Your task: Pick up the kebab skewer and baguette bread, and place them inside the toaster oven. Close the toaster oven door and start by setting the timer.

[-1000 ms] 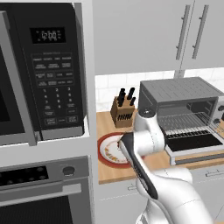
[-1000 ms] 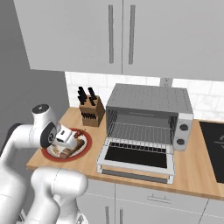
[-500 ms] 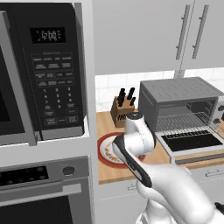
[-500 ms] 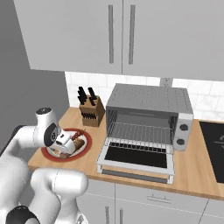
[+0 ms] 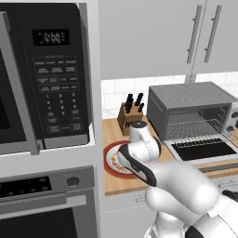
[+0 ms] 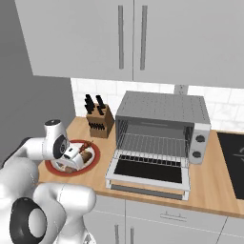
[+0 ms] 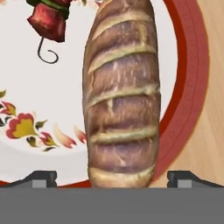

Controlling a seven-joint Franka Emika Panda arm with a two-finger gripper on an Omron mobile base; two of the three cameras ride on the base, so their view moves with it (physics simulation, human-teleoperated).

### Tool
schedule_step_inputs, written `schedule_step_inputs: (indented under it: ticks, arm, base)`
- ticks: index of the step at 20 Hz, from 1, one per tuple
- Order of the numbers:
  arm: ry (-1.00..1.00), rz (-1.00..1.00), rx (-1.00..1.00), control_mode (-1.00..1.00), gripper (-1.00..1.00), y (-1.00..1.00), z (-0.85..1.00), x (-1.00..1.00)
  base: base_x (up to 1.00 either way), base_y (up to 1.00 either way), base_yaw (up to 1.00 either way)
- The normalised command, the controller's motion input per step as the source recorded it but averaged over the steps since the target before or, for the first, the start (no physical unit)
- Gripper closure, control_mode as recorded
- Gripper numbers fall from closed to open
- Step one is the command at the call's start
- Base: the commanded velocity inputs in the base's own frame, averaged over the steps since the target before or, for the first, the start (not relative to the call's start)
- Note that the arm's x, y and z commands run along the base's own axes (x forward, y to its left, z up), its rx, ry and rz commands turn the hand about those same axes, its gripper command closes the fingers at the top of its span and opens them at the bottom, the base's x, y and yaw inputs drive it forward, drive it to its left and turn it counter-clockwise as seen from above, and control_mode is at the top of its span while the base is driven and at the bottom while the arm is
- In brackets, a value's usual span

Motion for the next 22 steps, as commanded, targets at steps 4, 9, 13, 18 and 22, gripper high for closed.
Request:
schedule_step_inputs:
  ticks: [4,9,13,18,22]
  arm:
    - [0.06,-0.04,0.00,-1.00,-1.00,0.00,-0.17,0.04]
    - [0.04,-0.04,0.00,-1.00,-1.00,0.00,-0.16,0.05]
    - [0.00,-0.06,0.00,-1.00,1.00,0.00,-0.01,0.00]
    - [0.01,-0.04,0.02,-1.00,1.00,-0.05,0.04,-0.06]
    - [-0.02,0.00,0.09,-1.00,1.00,-0.48,0.91,-0.72]
  base:
    - [0.00,0.00,0.00]
    - [0.00,0.00,0.00]
    - [0.00,0.00,0.00]
    - [0.00,0.00,0.00]
    - [0.00,0.00,0.00]
